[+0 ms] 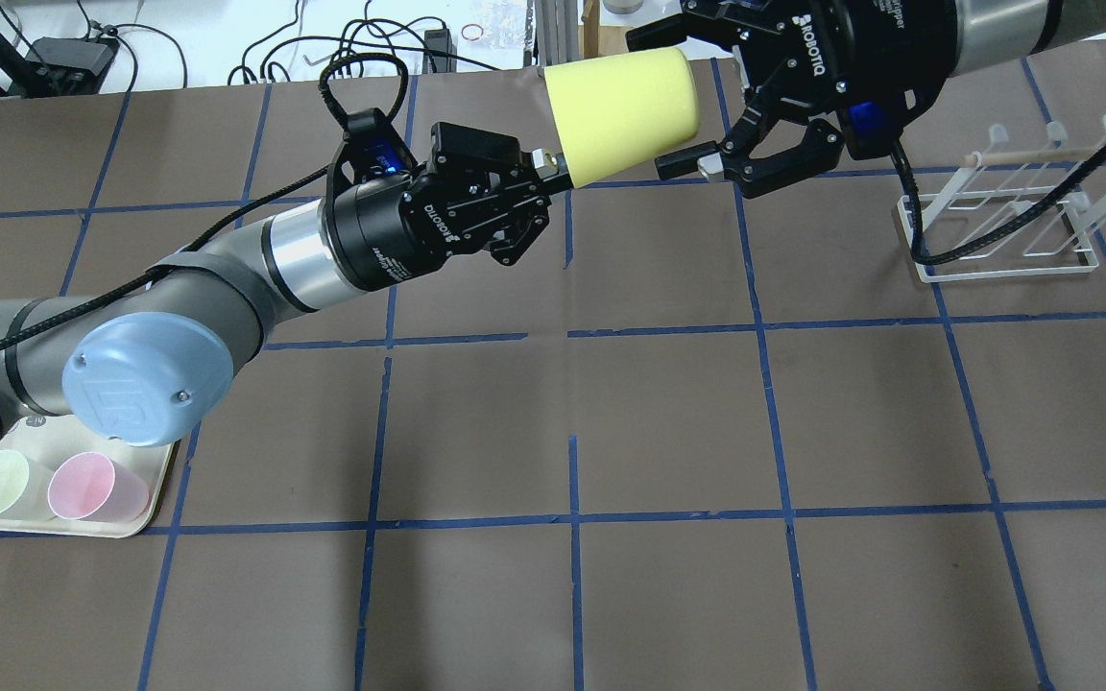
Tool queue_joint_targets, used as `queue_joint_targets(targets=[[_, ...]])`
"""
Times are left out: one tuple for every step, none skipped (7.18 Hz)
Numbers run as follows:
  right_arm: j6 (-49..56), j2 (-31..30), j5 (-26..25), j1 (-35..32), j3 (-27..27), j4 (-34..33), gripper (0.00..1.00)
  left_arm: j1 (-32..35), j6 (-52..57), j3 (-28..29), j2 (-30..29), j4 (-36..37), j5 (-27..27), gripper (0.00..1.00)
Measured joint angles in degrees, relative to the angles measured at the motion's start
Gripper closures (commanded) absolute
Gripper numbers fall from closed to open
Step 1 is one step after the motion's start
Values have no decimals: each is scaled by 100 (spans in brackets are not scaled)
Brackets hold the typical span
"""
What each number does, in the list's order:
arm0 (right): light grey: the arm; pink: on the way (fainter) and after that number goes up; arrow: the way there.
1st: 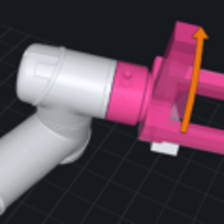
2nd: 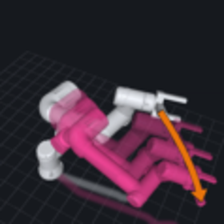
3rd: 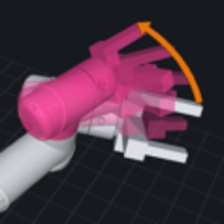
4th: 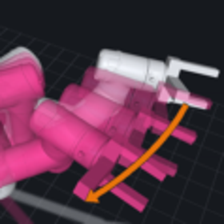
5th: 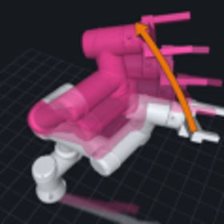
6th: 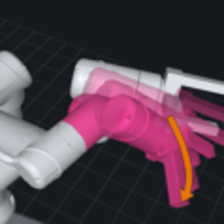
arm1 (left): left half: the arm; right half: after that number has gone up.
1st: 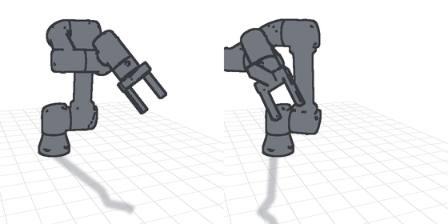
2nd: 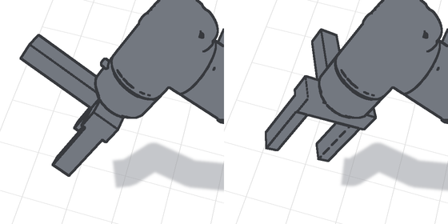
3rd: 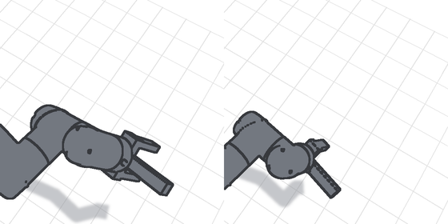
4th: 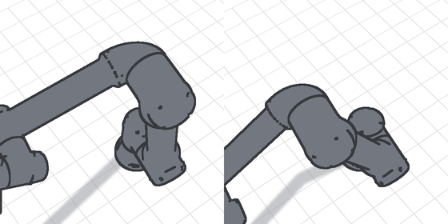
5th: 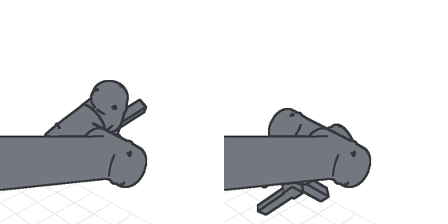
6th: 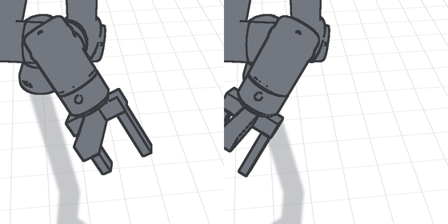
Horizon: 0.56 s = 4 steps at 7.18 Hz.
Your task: Transfer IKEA cup to right arm and place on rack
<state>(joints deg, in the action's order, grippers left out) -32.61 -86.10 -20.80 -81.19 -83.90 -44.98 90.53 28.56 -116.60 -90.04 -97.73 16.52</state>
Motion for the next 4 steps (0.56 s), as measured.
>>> queue_joint_targets(targets=[[22,14,11,-2,11,-11,57,0,0,1,-6,-1,-1,100],[30,18,16,-1,24,-22,63,-2,0,1,-18,0,-5,73],[32,16,24,2,33,-32,67,-1,-4,0,-27,-2,-10,66],[25,3,31,9,39,-36,67,2,-14,-4,-25,-7,-9,59]])
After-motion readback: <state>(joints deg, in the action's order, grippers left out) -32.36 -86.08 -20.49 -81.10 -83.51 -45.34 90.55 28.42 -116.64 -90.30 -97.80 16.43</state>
